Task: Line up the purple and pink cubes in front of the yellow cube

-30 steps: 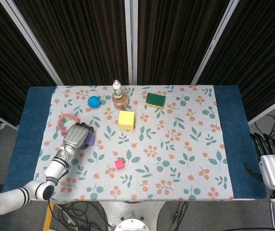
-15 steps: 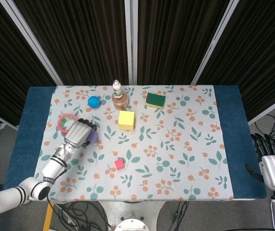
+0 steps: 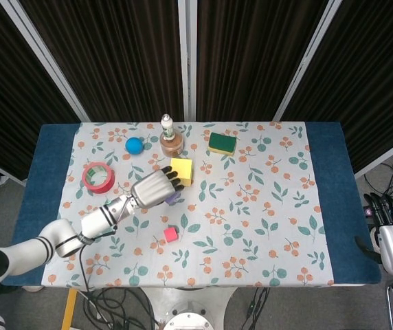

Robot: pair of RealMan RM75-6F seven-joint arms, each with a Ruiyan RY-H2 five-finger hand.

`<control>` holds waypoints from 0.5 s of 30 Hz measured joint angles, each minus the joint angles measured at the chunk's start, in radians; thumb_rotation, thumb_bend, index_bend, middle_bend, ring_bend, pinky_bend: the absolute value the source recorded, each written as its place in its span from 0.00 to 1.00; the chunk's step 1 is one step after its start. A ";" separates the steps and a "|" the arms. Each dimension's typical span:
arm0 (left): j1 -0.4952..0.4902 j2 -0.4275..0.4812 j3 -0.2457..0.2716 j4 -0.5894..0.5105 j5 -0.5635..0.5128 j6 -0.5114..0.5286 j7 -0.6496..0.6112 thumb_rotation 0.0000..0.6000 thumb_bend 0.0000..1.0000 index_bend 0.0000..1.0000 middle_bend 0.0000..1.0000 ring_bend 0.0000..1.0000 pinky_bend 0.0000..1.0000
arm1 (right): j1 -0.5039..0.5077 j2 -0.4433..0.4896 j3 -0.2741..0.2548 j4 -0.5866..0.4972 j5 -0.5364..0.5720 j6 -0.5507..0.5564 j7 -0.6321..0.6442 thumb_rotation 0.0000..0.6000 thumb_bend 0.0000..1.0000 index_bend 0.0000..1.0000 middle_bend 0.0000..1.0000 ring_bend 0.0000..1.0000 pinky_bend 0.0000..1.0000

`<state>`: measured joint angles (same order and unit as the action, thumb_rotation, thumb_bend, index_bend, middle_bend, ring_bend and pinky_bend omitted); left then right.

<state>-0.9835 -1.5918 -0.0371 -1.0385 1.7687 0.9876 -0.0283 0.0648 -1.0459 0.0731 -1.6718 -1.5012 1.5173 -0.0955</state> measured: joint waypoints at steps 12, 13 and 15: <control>-0.093 -0.124 0.062 0.191 0.075 -0.011 -0.027 1.00 0.27 0.46 0.53 0.30 0.31 | -0.014 0.008 -0.001 -0.008 0.007 0.013 -0.006 1.00 0.16 0.04 0.08 0.00 0.10; -0.098 -0.134 0.065 0.206 0.074 -0.014 -0.030 1.00 0.27 0.46 0.53 0.29 0.31 | -0.015 0.008 -0.001 -0.008 0.007 0.014 -0.006 1.00 0.16 0.03 0.08 0.00 0.10; -0.105 -0.148 0.067 0.228 0.071 -0.017 -0.038 1.00 0.27 0.46 0.53 0.29 0.30 | -0.017 0.008 -0.001 -0.008 0.008 0.015 -0.006 1.00 0.16 0.03 0.08 0.00 0.10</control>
<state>-1.0886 -1.7397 0.0301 -0.8106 1.8396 0.9707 -0.0665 0.0473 -1.0381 0.0723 -1.6794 -1.4934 1.5326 -0.1013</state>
